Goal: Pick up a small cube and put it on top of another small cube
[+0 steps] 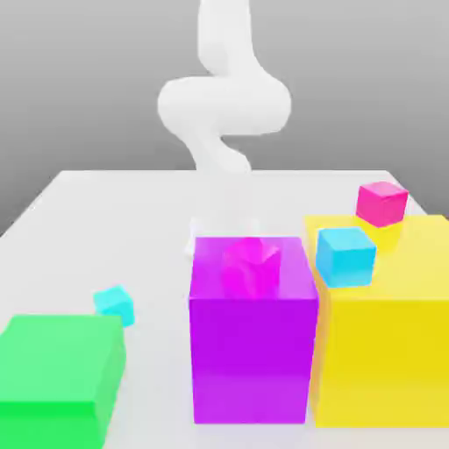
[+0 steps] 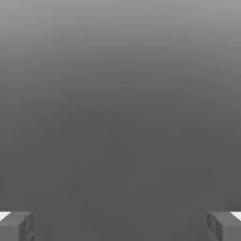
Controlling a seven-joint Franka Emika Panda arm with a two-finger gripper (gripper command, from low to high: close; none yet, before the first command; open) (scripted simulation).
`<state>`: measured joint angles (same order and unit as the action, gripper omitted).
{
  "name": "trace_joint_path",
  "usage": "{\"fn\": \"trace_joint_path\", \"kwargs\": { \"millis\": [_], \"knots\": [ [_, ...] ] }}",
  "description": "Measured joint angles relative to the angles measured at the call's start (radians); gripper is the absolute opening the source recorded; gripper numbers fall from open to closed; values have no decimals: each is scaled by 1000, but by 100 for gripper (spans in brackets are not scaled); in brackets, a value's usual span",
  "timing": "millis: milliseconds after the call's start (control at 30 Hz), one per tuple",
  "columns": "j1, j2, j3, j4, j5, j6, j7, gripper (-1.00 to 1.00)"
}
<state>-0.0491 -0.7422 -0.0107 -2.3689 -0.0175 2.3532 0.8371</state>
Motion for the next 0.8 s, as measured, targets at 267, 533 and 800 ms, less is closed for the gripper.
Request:
{"fn": "trace_joint_path", "kwargs": {
  "millis": [267,533,800],
  "knots": [
    [-189,230,-65,-257,-62,203,140,0],
    [-402,504,-171,-539,-103,440,274,0],
    [-478,794,-161,-615,42,683,217,0]
  ]
}}
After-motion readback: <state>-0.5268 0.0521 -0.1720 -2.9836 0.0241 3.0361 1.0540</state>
